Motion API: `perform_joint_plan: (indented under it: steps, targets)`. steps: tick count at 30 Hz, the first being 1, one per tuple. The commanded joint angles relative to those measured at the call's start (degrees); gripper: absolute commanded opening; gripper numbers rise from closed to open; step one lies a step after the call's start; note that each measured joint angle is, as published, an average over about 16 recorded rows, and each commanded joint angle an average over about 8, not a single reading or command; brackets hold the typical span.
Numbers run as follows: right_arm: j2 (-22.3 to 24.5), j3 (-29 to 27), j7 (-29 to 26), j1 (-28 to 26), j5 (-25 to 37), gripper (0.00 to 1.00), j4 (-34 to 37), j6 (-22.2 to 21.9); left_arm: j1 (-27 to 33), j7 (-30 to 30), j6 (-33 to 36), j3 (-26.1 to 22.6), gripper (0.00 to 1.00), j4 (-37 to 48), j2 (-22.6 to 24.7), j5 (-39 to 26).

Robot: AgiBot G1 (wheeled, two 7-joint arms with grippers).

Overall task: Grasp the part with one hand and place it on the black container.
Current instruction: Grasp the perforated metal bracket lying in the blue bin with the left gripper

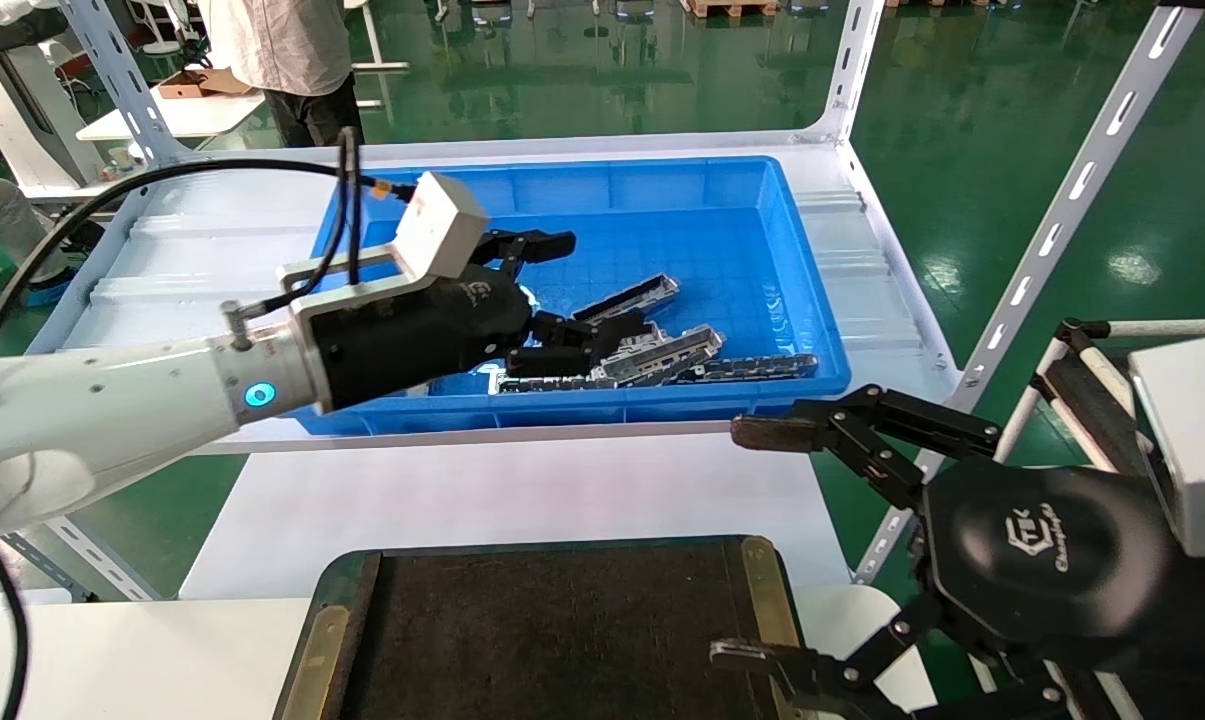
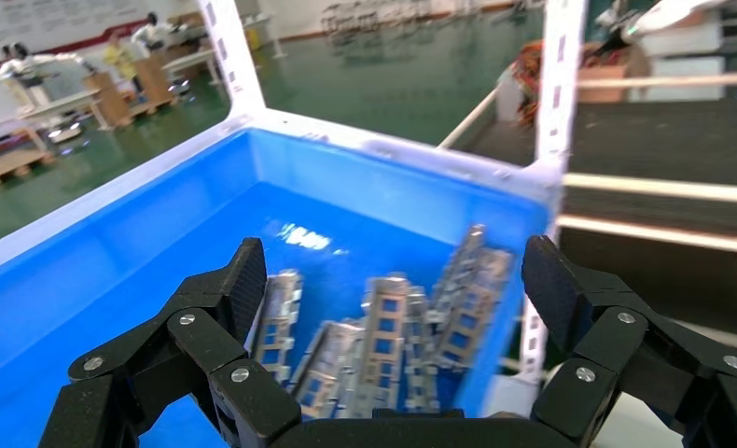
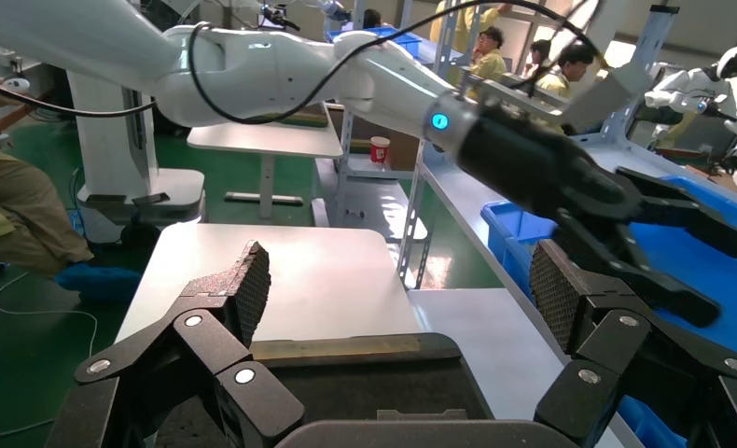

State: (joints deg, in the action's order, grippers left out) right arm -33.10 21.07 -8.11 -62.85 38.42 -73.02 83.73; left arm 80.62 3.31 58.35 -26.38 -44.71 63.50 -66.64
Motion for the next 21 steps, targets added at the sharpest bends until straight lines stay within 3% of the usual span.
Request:
perform_joint_plan:
  steps: [1, 14, 21]
  targets:
    - [0.0, 0.0, 0.0, 0.0, 0.0, 1.0, 0.0, 0.0, 1.6, -0.7, -1.2, -0.6, 1.0, 2.9, 1.8, -1.2]
    - [0.0, 0.0, 0.0, 0.0, 0.0, 1.0, 0.0, 0.0, 8.4, -9.8, -8.6, -1.5, 1.0, 23.2, 11.8, -4.2]
    - [0.0, 0.0, 0.0, 0.0, 0.0, 1.0, 0.0, 0.0, 9.9, -13.3, -12.4, -2.3, 1.0, 29.4, 14.3, -3.7]
